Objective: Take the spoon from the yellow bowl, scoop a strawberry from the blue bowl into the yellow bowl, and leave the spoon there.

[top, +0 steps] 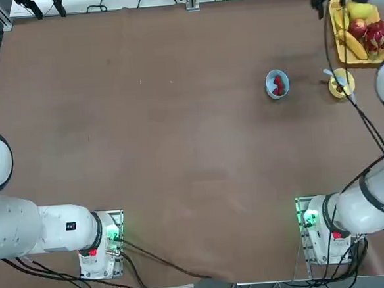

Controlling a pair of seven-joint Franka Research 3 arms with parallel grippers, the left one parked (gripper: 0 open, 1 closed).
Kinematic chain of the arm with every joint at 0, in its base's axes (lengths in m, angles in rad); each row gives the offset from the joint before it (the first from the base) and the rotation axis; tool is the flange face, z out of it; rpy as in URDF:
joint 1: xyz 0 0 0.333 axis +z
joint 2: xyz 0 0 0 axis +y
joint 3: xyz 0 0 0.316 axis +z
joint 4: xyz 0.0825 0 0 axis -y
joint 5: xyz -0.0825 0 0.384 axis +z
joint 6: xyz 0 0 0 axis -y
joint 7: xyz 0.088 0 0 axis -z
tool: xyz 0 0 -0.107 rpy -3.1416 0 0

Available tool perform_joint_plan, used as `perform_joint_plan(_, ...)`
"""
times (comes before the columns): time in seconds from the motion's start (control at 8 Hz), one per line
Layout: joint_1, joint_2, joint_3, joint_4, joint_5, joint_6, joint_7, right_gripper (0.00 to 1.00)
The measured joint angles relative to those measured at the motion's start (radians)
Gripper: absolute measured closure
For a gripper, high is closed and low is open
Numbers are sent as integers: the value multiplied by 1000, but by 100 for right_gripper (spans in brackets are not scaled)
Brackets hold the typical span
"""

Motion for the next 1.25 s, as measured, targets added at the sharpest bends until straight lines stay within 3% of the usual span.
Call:
perform_joint_plan(0.38, -92, -103, -1, -2, 220, -1, -29, 0)
perform_joint_plan(0.88, -110, -185, 6, -10, 352, -4, -13, 0)
perform_joint_plan(1.25, -121, -320, 8, -134, 362, -9, -30, 0)
